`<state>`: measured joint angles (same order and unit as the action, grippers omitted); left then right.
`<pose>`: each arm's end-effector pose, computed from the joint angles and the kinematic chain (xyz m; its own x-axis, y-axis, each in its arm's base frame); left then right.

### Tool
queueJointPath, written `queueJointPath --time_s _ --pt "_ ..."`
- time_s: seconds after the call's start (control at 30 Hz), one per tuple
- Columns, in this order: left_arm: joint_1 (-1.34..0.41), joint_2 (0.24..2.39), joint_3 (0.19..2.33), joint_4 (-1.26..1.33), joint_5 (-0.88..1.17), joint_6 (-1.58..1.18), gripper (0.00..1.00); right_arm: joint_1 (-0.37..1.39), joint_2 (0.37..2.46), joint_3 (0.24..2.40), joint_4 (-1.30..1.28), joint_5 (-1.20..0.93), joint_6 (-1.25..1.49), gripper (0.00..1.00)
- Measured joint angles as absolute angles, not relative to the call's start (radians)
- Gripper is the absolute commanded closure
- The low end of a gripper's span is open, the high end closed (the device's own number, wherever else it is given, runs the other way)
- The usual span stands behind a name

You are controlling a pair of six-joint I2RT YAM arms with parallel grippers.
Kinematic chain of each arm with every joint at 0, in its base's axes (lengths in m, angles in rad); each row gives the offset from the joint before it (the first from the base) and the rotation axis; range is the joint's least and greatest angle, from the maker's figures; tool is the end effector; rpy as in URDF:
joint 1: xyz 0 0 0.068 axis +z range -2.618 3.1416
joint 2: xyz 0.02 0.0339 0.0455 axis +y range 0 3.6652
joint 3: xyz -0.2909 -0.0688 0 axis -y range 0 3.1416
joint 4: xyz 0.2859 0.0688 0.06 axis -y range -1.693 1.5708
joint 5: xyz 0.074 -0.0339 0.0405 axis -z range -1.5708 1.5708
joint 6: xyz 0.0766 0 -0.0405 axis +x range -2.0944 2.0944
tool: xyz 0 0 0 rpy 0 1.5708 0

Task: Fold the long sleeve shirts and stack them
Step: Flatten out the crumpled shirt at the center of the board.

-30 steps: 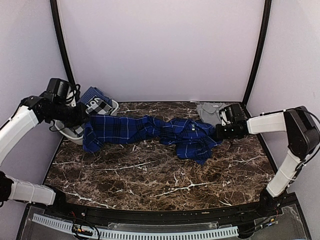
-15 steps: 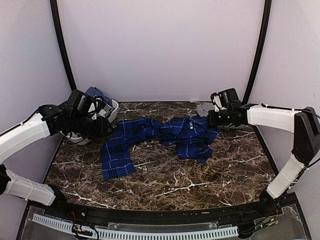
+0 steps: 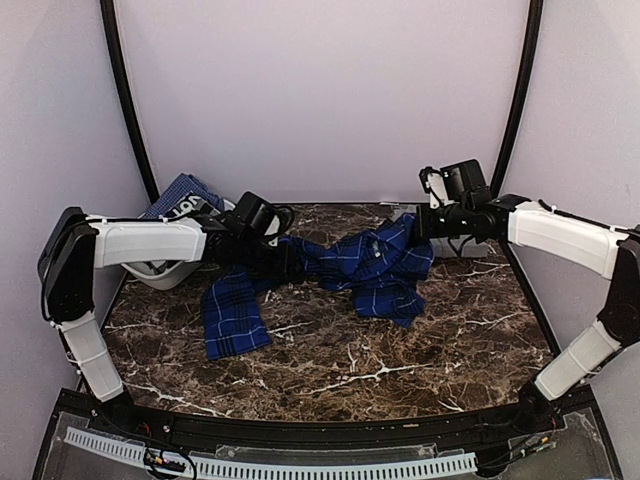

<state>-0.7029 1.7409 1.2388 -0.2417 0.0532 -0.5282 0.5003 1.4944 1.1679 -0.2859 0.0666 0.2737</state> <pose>0.3479 -0.3001 0.2133 -0.7866 0.0068 -0.6175 0.3230 0.8568 -0.4020 0.3630 0.1926 0.2822 -0.6021 -0.0218 -0.7982 -0.2785 0.9426 0.1843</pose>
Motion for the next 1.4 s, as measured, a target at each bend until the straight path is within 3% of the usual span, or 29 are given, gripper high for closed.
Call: queueJointPath --time_s 0.27,0.53,1.13,1.2,1.37,1.4 --pt "-0.696 1.969 1.432 -0.237 -0.148 -0.524 0.44 0.507 1.448 1.168 -0.319 0.068 0.274 1.0" --pt "-0.632 2.057 1.505 -0.265 -0.27 -0.503 0.45 0.508 1.42 1.168 -0.339 0.068 0.273 1.0" --pt "-0.551 2.148 1.555 -0.244 -0.165 -0.398 0.48 0.508 1.421 1.168 -0.341 0.069 0.273 1.0" --pt "-0.55 2.15 1.565 -0.242 -0.154 -0.395 0.55 0.508 1.421 1.168 -0.342 0.07 0.273 1.0" --pt "-0.55 2.18 1.629 -0.234 -0.148 -0.384 0.97 0.508 1.421 1.168 -0.342 0.08 0.274 1.0" --pt "-0.55 2.181 1.635 -0.235 -0.149 -0.383 0.99 0.508 1.421 1.168 -0.344 0.084 0.274 1.0"
